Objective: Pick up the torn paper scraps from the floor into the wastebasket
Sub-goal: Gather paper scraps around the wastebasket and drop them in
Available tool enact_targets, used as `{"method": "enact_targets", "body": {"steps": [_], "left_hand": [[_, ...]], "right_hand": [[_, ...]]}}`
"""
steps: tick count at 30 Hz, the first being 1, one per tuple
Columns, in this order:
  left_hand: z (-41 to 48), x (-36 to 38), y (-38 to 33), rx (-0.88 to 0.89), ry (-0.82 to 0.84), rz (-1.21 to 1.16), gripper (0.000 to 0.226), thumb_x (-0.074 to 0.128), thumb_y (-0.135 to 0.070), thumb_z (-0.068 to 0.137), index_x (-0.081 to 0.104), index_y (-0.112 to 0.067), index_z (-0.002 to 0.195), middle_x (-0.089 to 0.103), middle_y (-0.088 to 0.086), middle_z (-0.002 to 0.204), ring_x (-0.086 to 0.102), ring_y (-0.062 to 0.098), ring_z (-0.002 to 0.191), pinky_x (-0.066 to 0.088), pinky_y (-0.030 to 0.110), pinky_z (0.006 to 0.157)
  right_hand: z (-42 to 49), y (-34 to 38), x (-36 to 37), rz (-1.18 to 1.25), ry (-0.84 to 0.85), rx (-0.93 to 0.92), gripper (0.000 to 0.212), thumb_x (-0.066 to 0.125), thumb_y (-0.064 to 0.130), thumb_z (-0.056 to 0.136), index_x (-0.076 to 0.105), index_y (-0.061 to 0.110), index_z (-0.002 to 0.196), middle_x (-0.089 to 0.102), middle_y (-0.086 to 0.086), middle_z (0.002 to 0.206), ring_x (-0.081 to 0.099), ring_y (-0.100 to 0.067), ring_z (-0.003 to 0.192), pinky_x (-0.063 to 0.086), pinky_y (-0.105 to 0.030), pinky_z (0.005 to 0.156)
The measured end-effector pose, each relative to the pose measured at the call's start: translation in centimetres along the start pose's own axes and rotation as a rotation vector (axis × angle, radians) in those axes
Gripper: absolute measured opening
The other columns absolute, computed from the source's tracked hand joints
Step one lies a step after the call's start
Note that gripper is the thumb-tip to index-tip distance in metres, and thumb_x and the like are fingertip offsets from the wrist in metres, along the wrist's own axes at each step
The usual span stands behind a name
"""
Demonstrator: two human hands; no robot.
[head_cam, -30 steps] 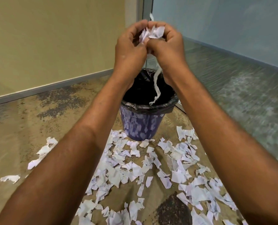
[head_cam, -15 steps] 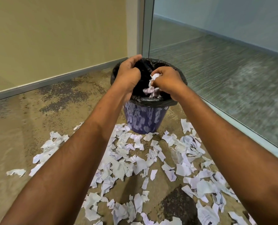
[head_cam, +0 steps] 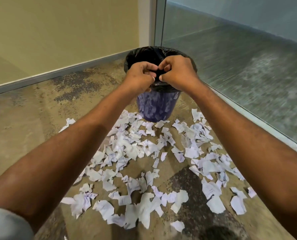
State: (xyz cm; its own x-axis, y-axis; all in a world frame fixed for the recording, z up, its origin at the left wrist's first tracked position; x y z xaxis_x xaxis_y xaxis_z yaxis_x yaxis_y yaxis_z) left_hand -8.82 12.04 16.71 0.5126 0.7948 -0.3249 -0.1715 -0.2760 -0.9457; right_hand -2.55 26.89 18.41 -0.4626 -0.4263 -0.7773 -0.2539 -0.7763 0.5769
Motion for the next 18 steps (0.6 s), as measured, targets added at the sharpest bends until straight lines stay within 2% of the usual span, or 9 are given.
{"method": "enact_targets", "body": {"steps": [2,6,9,11,13,16,18], "left_hand": [[-1.6,-0.3,0.6,0.005,0.022,0.014,0.036,0.061,0.004,0.098,0.069,-0.016,0.128,0.069,0.008,0.109,0.067,0.018,0.097,0.066,0.046,0.087],[-4.5,-0.6,1.3,0.004,0.038,0.040,0.032,0.059,0.005,0.099,0.069,-0.011,0.125,0.066,0.005,0.103,0.066,0.016,0.094,0.064,0.040,0.083],[-6.5,-0.7,3.0,-0.047,0.088,0.090,0.029,0.062,0.005,0.096,0.069,-0.010,0.121,0.067,0.008,0.102,0.067,0.019,0.090,0.064,0.047,0.084],[-8.0,-0.6,5.1,-0.118,0.167,0.173,0.030,0.066,0.003,0.093,0.067,-0.008,0.120,0.066,0.011,0.104,0.066,0.022,0.092,0.063,0.051,0.086],[-9.9,-0.6,7.8,-0.240,0.256,0.302,0.033,0.074,-0.006,0.093,0.064,-0.012,0.124,0.065,0.010,0.109,0.066,0.024,0.100,0.065,0.048,0.081],[-13.6,-0.8,12.0,-0.414,0.364,0.546,0.045,0.080,-0.018,0.091,0.061,-0.011,0.131,0.062,0.010,0.125,0.065,0.029,0.112,0.064,0.047,0.085],[-16.1,-0.7,14.5,-0.436,0.418,0.694,0.052,0.081,-0.020,0.090,0.060,-0.005,0.136,0.061,0.012,0.126,0.063,0.027,0.106,0.064,0.036,0.076]], "right_hand": [[-2.2,0.2,0.3,0.012,0.016,-0.019,0.029,0.083,0.017,0.082,0.078,0.027,0.108,0.064,0.014,0.085,0.059,-0.001,0.075,0.046,-0.019,0.064],[-6.8,0.2,1.6,0.080,0.046,0.001,0.024,0.083,0.013,0.085,0.077,0.023,0.105,0.069,0.011,0.088,0.065,-0.009,0.081,0.048,-0.022,0.068],[-10.6,-0.3,3.5,0.129,0.136,0.032,0.023,0.083,0.011,0.084,0.077,0.021,0.104,0.069,0.009,0.086,0.063,-0.009,0.076,0.052,-0.027,0.065],[-13.1,-1.0,5.1,0.113,0.240,0.012,0.024,0.084,0.012,0.083,0.077,0.021,0.104,0.069,0.008,0.088,0.062,-0.009,0.077,0.052,-0.030,0.067],[-15.4,-1.8,6.5,0.068,0.363,0.009,0.032,0.088,0.018,0.081,0.076,0.021,0.110,0.071,0.004,0.098,0.066,-0.013,0.085,0.056,-0.033,0.074],[-18.4,-3.5,8.3,-0.046,0.551,-0.009,0.047,0.092,0.028,0.079,0.072,0.020,0.120,0.068,-0.001,0.110,0.066,-0.020,0.095,0.059,-0.040,0.086],[-20.1,-4.3,9.5,-0.100,0.678,-0.034,0.054,0.093,0.027,0.079,0.069,0.018,0.127,0.065,-0.003,0.117,0.063,-0.021,0.101,0.057,-0.038,0.089]]}}
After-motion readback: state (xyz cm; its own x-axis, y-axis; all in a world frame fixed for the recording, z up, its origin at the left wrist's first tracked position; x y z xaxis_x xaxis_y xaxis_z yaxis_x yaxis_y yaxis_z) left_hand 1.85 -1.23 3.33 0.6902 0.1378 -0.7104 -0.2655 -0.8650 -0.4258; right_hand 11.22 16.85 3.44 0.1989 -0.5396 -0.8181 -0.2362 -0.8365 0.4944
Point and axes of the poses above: each hand's wrist, its own z-axis towards the middle knuckle, its own x-axis out of the palm, y = z × x, the point moved 3 cm from there along z, towards the middle knuckle
